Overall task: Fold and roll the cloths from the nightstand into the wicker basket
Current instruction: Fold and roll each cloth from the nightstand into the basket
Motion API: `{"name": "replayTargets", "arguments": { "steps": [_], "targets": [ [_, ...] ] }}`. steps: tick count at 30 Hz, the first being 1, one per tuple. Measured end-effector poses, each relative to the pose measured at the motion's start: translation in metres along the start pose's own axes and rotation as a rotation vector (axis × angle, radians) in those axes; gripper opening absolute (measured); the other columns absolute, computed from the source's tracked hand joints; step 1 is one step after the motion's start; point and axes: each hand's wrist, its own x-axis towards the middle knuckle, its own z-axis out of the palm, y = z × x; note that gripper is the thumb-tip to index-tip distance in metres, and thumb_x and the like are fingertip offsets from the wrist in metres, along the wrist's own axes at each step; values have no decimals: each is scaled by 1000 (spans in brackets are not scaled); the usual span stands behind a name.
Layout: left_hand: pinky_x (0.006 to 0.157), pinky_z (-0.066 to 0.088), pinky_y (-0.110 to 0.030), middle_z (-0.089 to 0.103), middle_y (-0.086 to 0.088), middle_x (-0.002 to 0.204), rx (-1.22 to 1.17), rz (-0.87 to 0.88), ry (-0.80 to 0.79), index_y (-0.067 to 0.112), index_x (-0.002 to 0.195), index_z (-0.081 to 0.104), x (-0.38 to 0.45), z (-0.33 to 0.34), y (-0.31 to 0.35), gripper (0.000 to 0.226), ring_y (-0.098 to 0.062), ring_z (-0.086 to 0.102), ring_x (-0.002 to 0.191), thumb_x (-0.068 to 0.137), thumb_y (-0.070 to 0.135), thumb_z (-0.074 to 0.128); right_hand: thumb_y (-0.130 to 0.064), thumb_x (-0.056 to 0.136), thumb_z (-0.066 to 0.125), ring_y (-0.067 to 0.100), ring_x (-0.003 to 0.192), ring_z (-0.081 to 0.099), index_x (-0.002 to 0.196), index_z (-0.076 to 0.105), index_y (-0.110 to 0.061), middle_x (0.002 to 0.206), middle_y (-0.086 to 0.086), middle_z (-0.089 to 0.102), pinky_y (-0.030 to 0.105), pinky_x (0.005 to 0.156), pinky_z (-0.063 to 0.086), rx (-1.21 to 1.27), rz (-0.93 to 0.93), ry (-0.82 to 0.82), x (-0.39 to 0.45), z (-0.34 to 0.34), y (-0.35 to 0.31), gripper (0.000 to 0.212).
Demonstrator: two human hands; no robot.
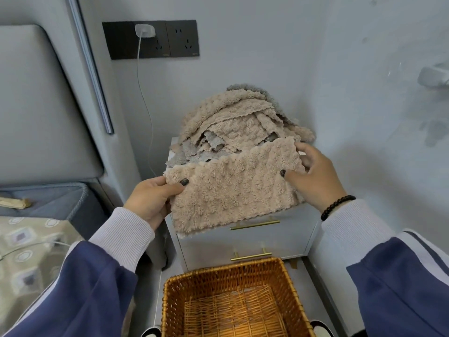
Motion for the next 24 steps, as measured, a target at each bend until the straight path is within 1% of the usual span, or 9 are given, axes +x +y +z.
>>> {"name": "replayTargets", "arguments": {
  "steps": [1, 3, 6, 7, 10, 13, 16, 21, 24],
  "targets": [
    [59, 58, -27, 72, -12, 84, -21, 17, -2, -1, 104, 67, -1, 1, 1, 19, -22, 67, 75, 88, -5, 59, -3, 83, 66, 16, 113, 60, 126, 48, -29, 125, -1, 60, 39, 98, 49, 18, -9, 27, -2, 3, -1, 53],
    [60, 59, -28, 75, -10, 86, -70, 45, -22, 3, 101, 69, -3, 5, 3, 18, -20, 72, 75, 89, -2, 58, -3, 82, 66, 15, 103, 63, 115, 44, -33, 118, 0, 62, 34, 91, 52, 23, -43, 64, -6, 9, -4, 50],
    [69, 59, -35, 75, -11, 95, -126, 74, -49, 7, 106, 68, -8, 15, 4, 20, -23, 73, 84, 92, 0, 55, -6, 83, 68, 11, 107, 58, 118, 39, -35, 121, 0, 59, 7, 78, 43, -28, -78, 42, -16, 22, -8, 54],
    [70, 60, -35, 74, -11, 97, -141, 77, -57, 8, 109, 66, -9, 19, 4, 22, -23, 72, 86, 93, 0, 53, -7, 83, 67, 12, 113, 56, 124, 37, -34, 125, 1, 58, 5, 79, 39, -51, -86, 21, -21, 27, -9, 57],
    [70, 60, -33, 73, -12, 102, -150, 82, -82, 8, 116, 62, -14, 29, 2, 25, -23, 72, 89, 95, 1, 50, -8, 86, 65, 16, 125, 52, 139, 29, -31, 136, 4, 54, 18, 92, 43, -129, -162, -30, -35, 43, -16, 68],
    [74, 59, -35, 71, -13, 107, -142, 94, -97, 9, 122, 60, -18, 38, -2, 29, -25, 70, 94, 97, 1, 48, -11, 87, 64, 20, 115, 58, 139, 25, -32, 133, 5, 56, 18, 86, 43, -182, -243, -79, -47, 55, -22, 68],
    [79, 58, -35, 71, -13, 109, -156, 102, -133, 8, 123, 59, -22, 47, -5, 28, -25, 69, 98, 98, 5, 46, -13, 88, 62, 20, 103, 62, 141, 20, -32, 125, 3, 59, 32, 84, 52, -205, -307, -121, -55, 66, -25, 70],
    [90, 54, -42, 69, -20, 112, -213, 55, -149, 0, 123, 58, -25, 55, -10, 32, -30, 68, 101, 101, 18, 43, -17, 86, 65, 6, 104, 61, 146, -5, -46, 131, -12, 55, 32, 90, 53, -171, -330, -201, -60, 76, -28, 96],
    [80, 58, -39, 69, -21, 112, -259, 6, -210, 3, 120, 60, -28, 53, -7, 41, -30, 70, 97, 101, 34, 41, -22, 84, 67, -3, 105, 57, 146, -7, -48, 135, -17, 50, 24, 90, 53, -115, -322, -298, -63, 79, -29, 100]
  ]
}}
